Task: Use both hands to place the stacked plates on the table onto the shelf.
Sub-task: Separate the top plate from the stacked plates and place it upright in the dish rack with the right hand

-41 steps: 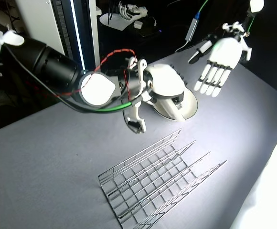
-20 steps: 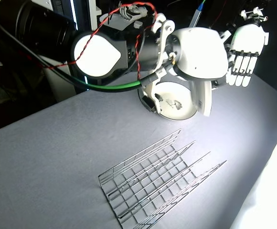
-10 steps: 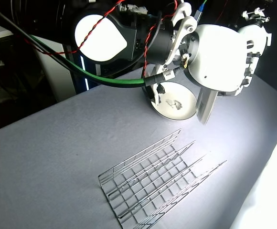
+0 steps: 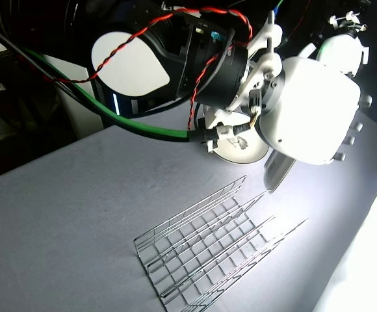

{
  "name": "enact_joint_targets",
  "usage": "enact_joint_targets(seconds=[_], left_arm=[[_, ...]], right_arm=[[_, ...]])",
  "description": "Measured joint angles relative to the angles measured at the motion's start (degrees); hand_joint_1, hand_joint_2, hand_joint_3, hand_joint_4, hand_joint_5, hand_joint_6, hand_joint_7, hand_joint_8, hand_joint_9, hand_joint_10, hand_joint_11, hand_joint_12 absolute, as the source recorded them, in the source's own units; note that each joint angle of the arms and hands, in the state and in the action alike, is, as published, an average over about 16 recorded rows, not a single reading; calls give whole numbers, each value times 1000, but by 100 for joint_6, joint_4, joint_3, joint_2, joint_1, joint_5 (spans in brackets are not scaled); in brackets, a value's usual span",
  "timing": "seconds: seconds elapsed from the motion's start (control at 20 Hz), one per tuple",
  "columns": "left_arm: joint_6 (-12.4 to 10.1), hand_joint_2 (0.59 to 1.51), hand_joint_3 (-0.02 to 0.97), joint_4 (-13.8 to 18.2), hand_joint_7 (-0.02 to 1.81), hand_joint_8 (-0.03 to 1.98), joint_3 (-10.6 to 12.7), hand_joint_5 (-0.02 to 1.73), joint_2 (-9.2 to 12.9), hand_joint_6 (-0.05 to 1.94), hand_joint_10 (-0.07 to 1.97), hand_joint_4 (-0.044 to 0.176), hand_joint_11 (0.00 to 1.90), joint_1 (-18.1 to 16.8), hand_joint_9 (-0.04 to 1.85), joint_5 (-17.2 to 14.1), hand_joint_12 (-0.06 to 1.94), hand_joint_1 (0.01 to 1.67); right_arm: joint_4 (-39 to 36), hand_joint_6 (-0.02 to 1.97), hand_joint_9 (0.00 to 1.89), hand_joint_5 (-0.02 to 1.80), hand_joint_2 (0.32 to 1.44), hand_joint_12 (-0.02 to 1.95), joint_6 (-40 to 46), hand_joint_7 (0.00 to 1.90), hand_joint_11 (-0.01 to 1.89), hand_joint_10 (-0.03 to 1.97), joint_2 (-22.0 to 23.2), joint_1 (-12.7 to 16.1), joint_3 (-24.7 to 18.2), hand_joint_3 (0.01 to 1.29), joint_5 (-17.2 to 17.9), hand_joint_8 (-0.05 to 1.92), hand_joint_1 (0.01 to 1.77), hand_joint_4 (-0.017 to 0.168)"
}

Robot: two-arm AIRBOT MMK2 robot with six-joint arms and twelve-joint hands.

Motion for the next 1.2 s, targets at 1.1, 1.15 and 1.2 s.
enact_joint_targets(seconds=[1.1, 1.15, 1.2], left_arm=[[100, 1083, 3, -3, 19, 10, -56, 19, -8, 6, 9, 0, 20, -33, 18, 58, 17, 15], [104, 1083, 3, -1, 19, 10, -57, 19, -8, 6, 9, -1, 20, -29, 19, 63, 17, 15], [108, 1082, 3, 0, 19, 10, -60, 18, -8, 6, 9, -1, 20, -25, 19, 68, 16, 15]], right_arm=[[-333, 1119, 1014, 858, 1007, 1442, -24, 1013, 940, 1044, 628, -145, 147, 9, -261, 728, 1436, -8], [-362, 1117, 1014, 859, 1007, 1444, -22, 1015, 946, 1046, 671, -181, 141, 9, -257, 730, 1435, -8], [-389, 1115, 1015, 860, 1007, 1443, -21, 1015, 950, 1048, 715, -220, 135, 9, -251, 731, 1434, -8]])
